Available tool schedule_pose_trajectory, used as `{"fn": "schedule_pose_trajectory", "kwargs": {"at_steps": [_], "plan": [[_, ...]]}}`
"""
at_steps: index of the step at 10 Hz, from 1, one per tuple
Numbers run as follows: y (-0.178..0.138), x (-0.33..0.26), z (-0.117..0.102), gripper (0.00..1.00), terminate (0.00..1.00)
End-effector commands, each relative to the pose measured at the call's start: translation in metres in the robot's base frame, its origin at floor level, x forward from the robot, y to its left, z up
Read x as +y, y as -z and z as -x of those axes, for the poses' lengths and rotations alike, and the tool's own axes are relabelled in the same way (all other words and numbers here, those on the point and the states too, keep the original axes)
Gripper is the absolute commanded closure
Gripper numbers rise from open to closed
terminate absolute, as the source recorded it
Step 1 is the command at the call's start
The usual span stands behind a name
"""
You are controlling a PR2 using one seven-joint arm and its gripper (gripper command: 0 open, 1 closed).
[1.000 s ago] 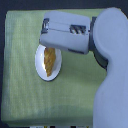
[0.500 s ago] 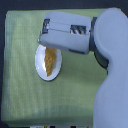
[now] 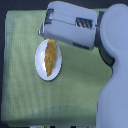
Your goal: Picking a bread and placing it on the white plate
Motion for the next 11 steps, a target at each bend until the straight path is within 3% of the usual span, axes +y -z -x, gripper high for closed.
{"fn": "schedule_pose_trajectory", "kwargs": {"at_steps": [1,5,11], "plan": [[-0.104,-0.049,-0.027,0.0,0.0],[-0.103,-0.104,-0.008,0.0,0.0],[-0.099,-0.241,0.008,0.0,0.0]]}}
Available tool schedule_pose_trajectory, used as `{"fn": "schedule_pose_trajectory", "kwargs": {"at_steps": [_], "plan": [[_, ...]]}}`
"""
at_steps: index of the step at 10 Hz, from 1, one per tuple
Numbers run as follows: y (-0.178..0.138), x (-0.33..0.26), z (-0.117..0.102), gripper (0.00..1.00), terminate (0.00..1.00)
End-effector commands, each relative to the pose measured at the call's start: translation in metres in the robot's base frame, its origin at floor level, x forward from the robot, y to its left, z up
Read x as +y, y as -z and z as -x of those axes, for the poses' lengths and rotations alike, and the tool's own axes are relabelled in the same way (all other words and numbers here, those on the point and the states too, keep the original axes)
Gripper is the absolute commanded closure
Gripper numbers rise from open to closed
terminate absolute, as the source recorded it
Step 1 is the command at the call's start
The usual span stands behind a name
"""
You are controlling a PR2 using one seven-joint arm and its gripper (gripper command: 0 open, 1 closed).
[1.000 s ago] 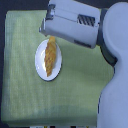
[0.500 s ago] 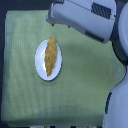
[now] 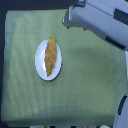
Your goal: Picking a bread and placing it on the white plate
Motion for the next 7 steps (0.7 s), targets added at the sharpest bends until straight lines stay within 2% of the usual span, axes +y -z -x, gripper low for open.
{"fn": "schedule_pose_trajectory", "kwargs": {"at_steps": [1,4,7], "plan": [[0.002,-0.102,0.012,0.0,0.0],[0.011,-0.163,0.016,0.0,0.0],[0.014,-0.186,0.013,0.0,0.0]]}}
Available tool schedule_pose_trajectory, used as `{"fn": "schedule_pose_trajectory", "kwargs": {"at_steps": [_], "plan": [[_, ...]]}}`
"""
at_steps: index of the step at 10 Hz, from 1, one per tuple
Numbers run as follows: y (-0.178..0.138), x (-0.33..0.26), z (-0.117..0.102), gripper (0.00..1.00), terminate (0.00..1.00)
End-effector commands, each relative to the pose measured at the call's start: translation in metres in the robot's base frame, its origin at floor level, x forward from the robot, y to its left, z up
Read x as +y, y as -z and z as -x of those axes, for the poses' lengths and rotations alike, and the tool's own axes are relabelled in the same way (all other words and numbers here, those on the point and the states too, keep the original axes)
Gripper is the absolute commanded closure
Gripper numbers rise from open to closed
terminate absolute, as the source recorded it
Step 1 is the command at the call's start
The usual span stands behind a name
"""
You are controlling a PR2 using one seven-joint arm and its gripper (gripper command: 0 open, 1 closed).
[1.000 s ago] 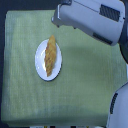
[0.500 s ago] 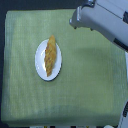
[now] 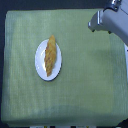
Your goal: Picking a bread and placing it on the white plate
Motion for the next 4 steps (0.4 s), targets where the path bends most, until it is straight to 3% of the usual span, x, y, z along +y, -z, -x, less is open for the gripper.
{"fn": "schedule_pose_trajectory", "kwargs": {"at_steps": [1,3,4], "plan": [[0.0099,-0.0631,-0.0011,0.0,0.0],[0.0136,-0.0676,-0.0011,0.0,0.0],[0.0145,-0.0689,-0.0045,0.0,1.0]]}}
